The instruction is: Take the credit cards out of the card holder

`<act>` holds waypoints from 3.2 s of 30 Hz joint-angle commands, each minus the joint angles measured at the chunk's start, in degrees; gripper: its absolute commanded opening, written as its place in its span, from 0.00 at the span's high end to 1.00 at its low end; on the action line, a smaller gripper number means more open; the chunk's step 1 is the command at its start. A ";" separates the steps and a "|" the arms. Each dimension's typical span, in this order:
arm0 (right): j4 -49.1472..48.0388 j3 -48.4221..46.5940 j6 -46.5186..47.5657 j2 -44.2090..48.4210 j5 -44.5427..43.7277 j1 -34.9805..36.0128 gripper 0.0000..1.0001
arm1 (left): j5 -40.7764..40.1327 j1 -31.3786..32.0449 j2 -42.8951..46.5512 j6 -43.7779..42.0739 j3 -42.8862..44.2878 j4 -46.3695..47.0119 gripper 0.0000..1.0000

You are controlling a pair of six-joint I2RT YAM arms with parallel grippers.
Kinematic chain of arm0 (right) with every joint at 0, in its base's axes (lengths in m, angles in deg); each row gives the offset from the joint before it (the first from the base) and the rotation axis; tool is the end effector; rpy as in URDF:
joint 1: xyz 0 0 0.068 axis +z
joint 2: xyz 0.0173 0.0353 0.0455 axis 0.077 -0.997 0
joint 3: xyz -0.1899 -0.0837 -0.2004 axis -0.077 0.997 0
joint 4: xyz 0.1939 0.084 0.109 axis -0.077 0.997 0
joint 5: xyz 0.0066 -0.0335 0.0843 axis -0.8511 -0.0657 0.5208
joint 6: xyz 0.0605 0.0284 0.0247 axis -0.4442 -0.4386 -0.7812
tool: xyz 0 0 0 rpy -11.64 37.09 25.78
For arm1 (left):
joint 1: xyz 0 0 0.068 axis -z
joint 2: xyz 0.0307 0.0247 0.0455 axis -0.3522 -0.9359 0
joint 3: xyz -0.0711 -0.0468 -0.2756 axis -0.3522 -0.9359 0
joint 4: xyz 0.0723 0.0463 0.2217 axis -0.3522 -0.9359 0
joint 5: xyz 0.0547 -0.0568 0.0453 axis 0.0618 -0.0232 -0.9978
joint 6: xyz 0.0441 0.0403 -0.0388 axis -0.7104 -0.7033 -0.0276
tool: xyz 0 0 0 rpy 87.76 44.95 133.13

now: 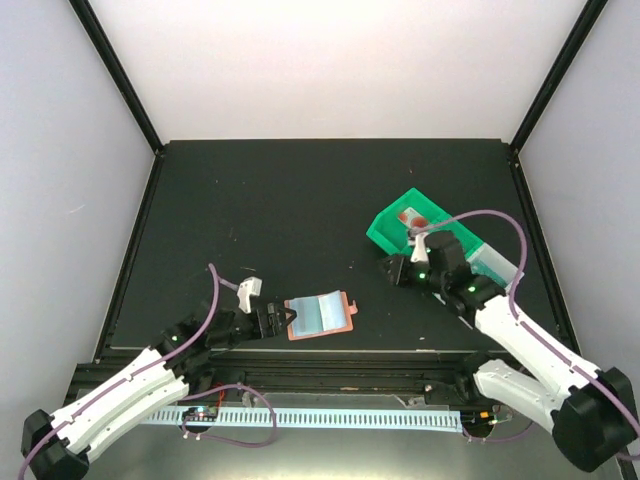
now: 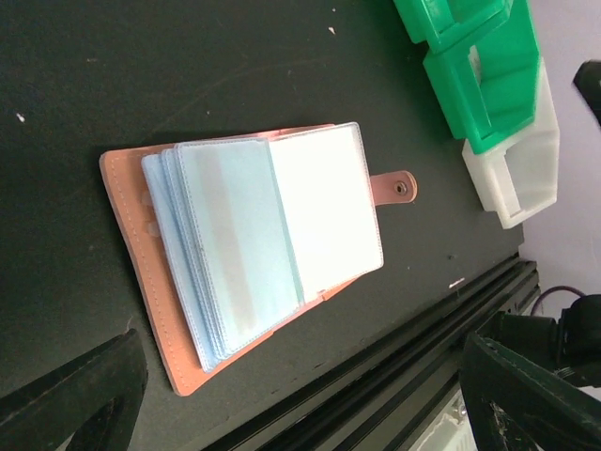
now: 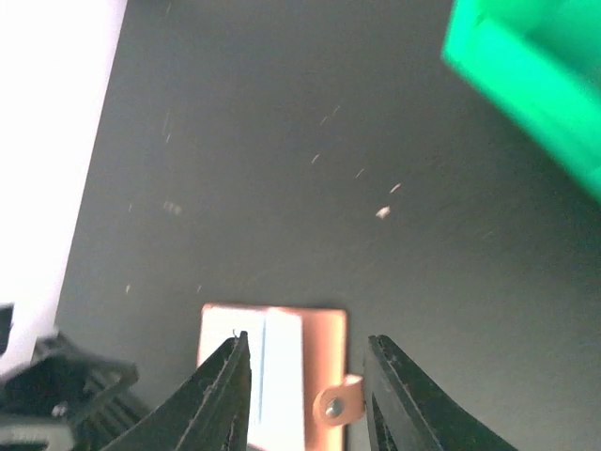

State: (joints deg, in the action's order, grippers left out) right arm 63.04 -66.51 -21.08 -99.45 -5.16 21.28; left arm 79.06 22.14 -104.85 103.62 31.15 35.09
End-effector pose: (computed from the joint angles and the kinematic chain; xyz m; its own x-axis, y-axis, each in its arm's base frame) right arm 0.1580 0.0968 0.2437 -0.8290 0.2714 -0.4890 -0.1442 0.7411 0.6558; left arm 0.0648 -0.0789 0.1707 -0.8985 -0.2547 -0.3575 0.1147 0.6499 -0.7513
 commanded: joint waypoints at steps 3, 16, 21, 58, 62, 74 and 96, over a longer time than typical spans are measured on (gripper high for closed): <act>-6.51 1.73 -6.37 -4.41 -4.50 13.65 0.67 | 1.76 -0.14 0.70 0.76 1.00 3.97 0.07; -11.61 -2.75 -8.87 -21.19 -9.09 28.46 0.67 | -2.86 -0.14 2.68 -4.09 8.32 -6.31 0.05; -12.16 -6.54 -9.10 -28.20 -8.93 31.98 0.67 | -4.00 -0.13 5.43 -4.05 7.77 -7.12 0.05; -29.56 -3.21 -17.99 -42.66 -6.69 35.57 0.99 | 2.87 -0.14 5.95 3.34 -3.35 7.69 0.03; -34.33 -1.59 -20.50 -43.00 -4.30 35.47 0.99 | 2.21 -0.22 3.45 5.01 -4.58 11.57 0.02; -39.98 1.18 -22.95 -42.73 -3.08 35.46 0.99 | 2.77 -0.24 -6.54 8.34 -7.21 22.75 0.01; -44.58 2.88 -25.01 -42.99 -2.31 35.40 0.99 | 1.27 -0.49 -14.03 11.88 -8.57 26.40 0.01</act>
State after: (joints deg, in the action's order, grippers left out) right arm 21.34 -64.04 -45.52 -142.11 -8.02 56.36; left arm 80.51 22.08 -116.96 113.91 22.30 58.74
